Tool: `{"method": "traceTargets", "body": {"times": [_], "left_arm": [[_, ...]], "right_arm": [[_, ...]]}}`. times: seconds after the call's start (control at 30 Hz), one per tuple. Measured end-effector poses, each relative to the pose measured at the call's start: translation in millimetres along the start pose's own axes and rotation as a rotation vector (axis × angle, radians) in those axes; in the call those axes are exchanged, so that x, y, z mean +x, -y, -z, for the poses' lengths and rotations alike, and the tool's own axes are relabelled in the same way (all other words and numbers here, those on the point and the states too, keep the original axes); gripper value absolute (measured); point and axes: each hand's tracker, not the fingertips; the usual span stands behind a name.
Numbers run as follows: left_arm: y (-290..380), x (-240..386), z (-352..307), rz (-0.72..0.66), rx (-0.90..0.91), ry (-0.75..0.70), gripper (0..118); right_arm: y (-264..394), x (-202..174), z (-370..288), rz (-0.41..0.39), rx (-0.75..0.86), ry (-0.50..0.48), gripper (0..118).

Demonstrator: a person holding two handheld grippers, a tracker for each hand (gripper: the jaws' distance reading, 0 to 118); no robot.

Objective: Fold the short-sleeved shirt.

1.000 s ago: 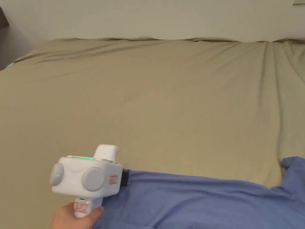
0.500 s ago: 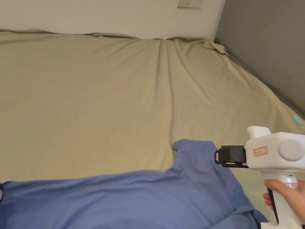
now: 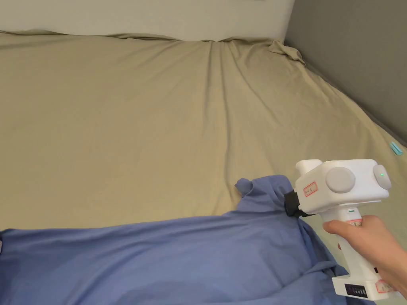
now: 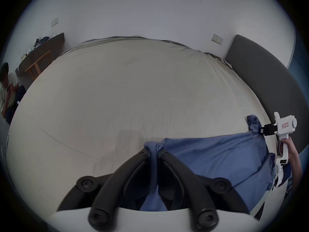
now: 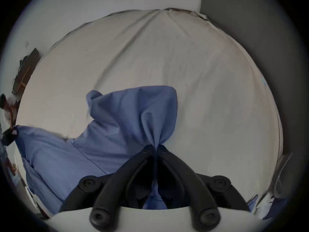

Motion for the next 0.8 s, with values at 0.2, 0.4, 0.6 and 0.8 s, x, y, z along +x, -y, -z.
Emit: {"method": "traceTargets", "body": {"times": [0.2, 0.4, 0.6, 0.8], "left_arm": [[11.1, 3.9, -56.4, 0.000, 0.077, 0.021, 7], [64.5, 9.7, -121.5, 0.025, 0.115, -0.033, 7], [139.5, 11.6, -135.2, 0.028, 0.034, -0.111, 7], [184.0, 8.3, -106.3, 0.032, -0.109, -0.154, 7]], "right_arm": [[41.4, -2.8, -92.4, -0.019, 0.208, -0.085, 5], [146.0, 8.0, -172.8, -0.020, 0.322, -0.084, 5], [252.5, 25.6, -180.5, 0.036, 0.287, -0.084, 5], [296.0, 24.8, -137.8, 0.078, 0.164, -0.086, 5]]}}
